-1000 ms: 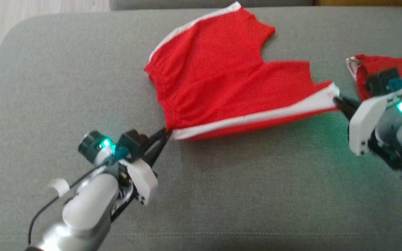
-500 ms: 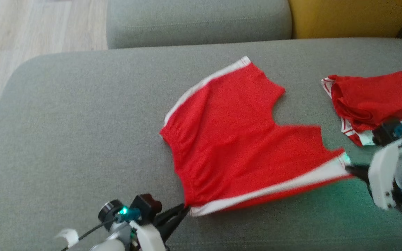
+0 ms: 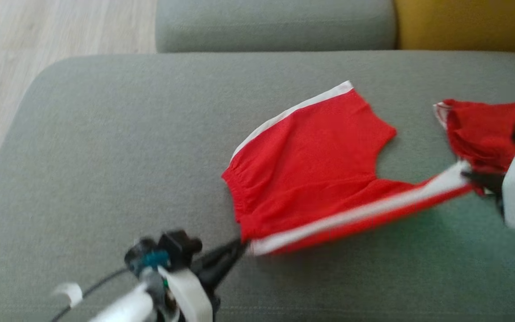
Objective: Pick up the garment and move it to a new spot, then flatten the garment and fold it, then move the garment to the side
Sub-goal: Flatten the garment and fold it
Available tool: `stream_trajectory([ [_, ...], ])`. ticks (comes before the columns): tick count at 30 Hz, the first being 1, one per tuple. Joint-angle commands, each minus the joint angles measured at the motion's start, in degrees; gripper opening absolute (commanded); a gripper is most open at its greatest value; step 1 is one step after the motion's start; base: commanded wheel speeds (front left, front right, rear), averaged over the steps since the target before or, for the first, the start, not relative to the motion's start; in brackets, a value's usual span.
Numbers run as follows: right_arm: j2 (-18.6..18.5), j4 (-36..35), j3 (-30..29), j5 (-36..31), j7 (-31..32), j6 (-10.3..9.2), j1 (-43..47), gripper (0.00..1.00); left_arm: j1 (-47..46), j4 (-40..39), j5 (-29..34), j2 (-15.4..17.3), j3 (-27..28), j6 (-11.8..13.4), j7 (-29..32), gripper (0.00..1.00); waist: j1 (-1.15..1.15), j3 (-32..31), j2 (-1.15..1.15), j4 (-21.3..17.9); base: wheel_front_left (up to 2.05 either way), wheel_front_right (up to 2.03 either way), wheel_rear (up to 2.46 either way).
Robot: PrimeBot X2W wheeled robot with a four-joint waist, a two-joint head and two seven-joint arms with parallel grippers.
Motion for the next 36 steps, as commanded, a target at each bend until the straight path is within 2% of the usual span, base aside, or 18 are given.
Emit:
stream_trajectory([
  [1,-1.3,-1.2,-2.3,-1.0,0.5,-0.04,-3.1,0.0,-5.3,-2.2,-0.2,0.9,3.5,0.5,-0.8,0.0,0.0,2.1,0.0,1.9,0.0,0.0,0.0],
  [8,0.8,-0.1,-6.8,-5.6,3.9,-0.04,-11.3,0.0,-12.3,-2.7,-1.2,-1.6,6.1,0.1,-1.3,0.0,0.0,7.8,0.0,6.2,0.0,0.0,0.0],
  [15,3.3,3.0,-7.6,-11.9,5.4,-0.04,-19.8,0.0,-19.6,2.2,-1.3,-5.7,6.5,-0.6,-1.8,0.0,0.0,13.5,0.0,9.7,0.0,0.0,0.0],
  [25,5.7,9.6,-3.8,-19.5,1.1,-0.04,-29.1,0.0,-27.4,13.6,-1.9,-11.4,6.5,-1.3,-4.1,0.0,0.0,19.8,0.0,11.9,0.0,0.0,0.0],
  [36,7.2,15.5,0.7,-20.8,-6.2,-0.04,-35.4,0.0,-32.6,22.2,-2.6,-15.0,6.0,-1.8,-7.2,0.0,0.0,24.2,0.0,12.8,0.0,0.0,0.0],
])
